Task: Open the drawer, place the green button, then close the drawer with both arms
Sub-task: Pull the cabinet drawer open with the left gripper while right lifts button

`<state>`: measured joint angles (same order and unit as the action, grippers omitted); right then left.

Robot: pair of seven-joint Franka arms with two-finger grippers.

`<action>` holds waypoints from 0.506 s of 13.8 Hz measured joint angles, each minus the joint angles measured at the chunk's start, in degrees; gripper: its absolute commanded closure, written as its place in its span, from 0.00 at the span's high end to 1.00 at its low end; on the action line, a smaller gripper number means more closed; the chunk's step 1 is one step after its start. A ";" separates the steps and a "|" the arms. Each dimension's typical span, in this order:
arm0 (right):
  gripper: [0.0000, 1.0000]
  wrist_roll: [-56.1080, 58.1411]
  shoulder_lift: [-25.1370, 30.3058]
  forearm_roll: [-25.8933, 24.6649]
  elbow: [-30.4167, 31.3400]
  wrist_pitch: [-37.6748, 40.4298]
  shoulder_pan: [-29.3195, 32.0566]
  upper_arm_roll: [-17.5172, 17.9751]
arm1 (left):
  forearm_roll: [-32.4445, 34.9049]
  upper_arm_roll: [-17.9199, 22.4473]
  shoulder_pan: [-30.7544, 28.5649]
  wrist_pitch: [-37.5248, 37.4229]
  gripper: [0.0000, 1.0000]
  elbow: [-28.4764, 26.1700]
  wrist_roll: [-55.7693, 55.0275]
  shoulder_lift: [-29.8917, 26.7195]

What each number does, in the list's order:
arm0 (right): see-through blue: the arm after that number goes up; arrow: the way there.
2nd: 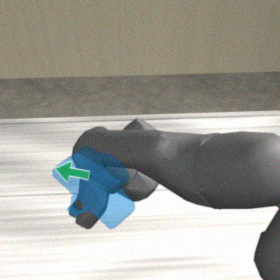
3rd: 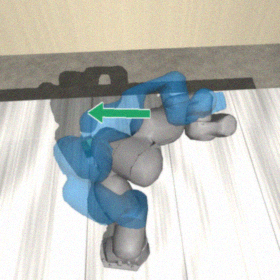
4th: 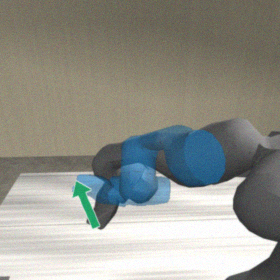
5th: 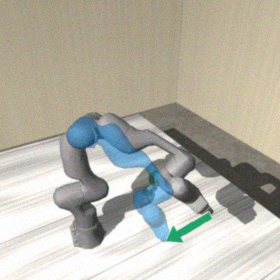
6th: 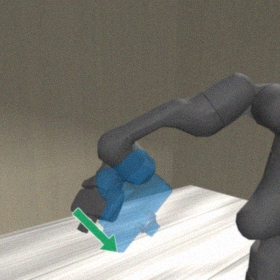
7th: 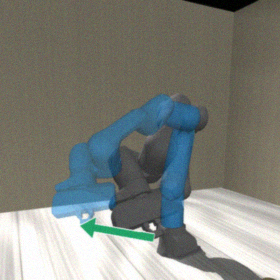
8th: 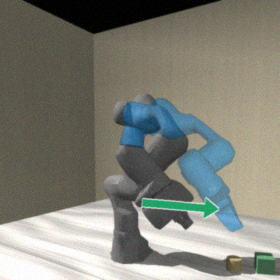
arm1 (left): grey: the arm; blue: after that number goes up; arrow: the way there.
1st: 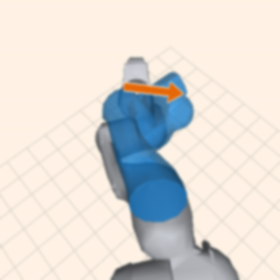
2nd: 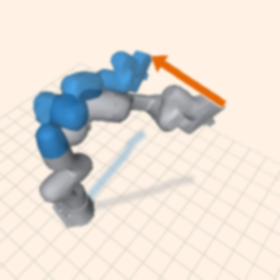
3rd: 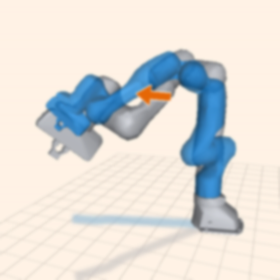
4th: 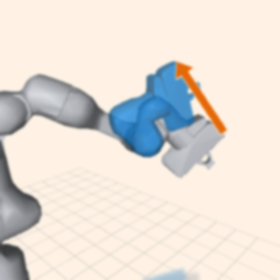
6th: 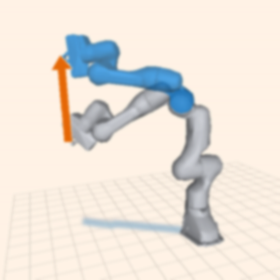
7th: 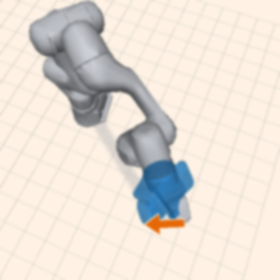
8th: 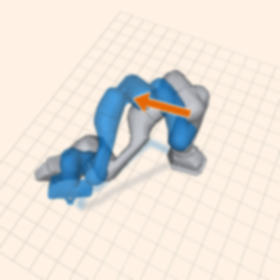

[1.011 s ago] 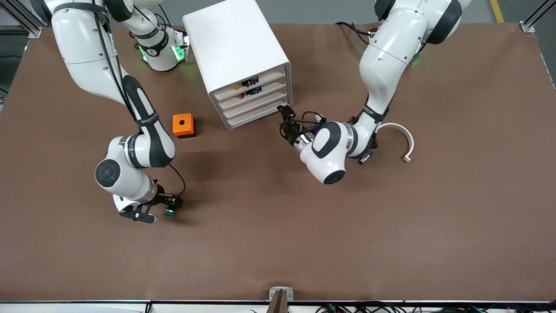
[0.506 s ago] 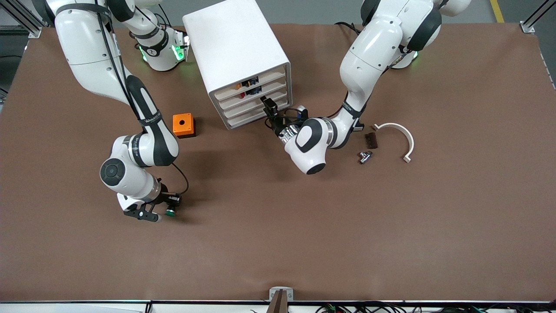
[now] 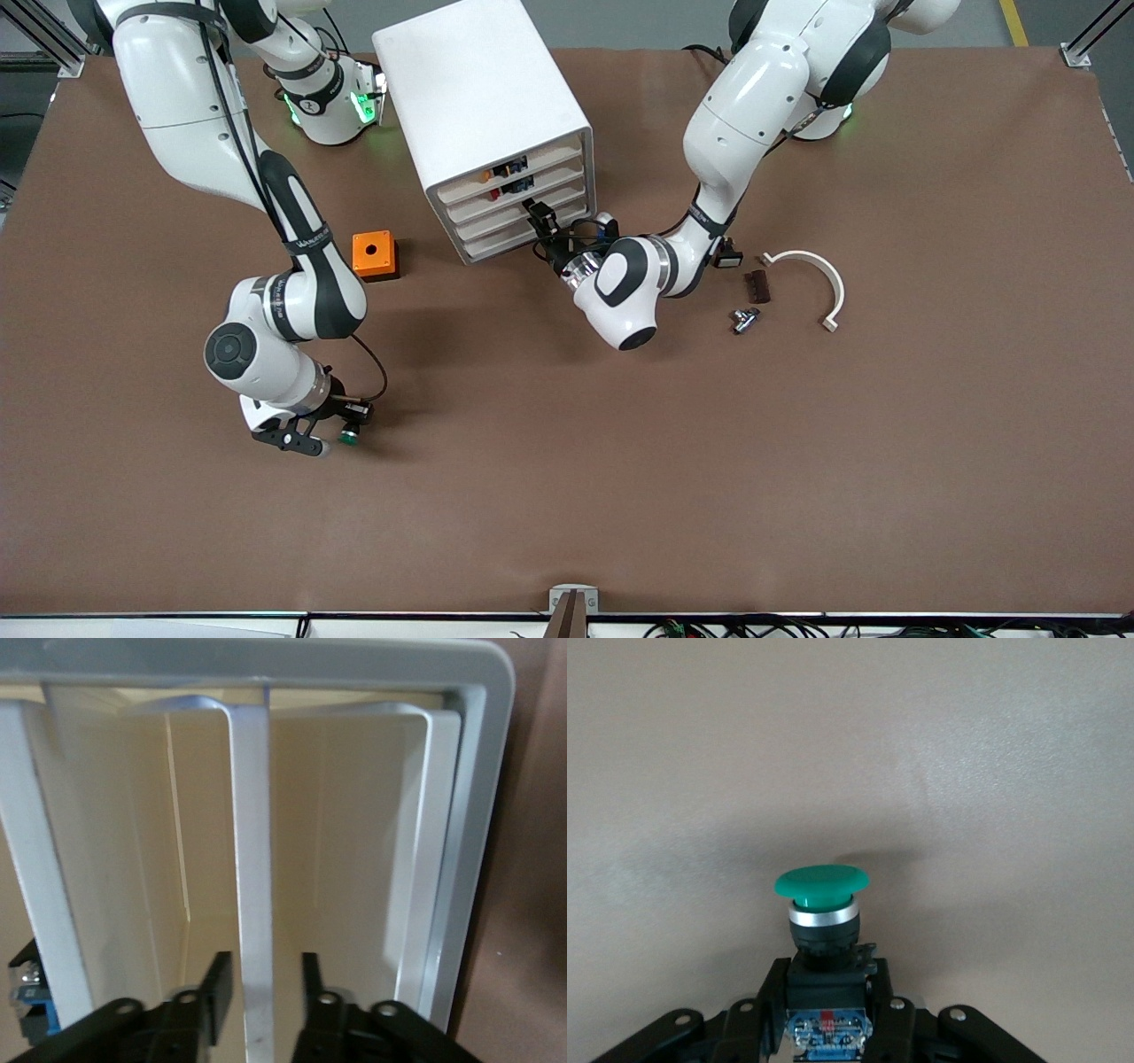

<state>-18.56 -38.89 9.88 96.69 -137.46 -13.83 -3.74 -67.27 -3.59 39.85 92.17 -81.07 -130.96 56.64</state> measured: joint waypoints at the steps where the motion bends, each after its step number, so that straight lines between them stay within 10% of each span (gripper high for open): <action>1: 0.00 -0.10 0.15 0.00 -1.95 3.63 -0.04 0.00 | -0.02 0.07 -0.02 0.02 0.00 0.21 0.01 0.00; 7: 0.00 -1.90 2.88 -0.46 -9.97 18.79 -0.49 -0.05 | 0.00 4.39 -2.32 -0.25 0.01 3.64 1.51 -0.04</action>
<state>-20.46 -36.01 9.41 86.72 -118.67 -14.32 -3.79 -67.28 0.80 37.53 91.92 -77.43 -129.45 56.60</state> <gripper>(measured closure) 0.599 0.859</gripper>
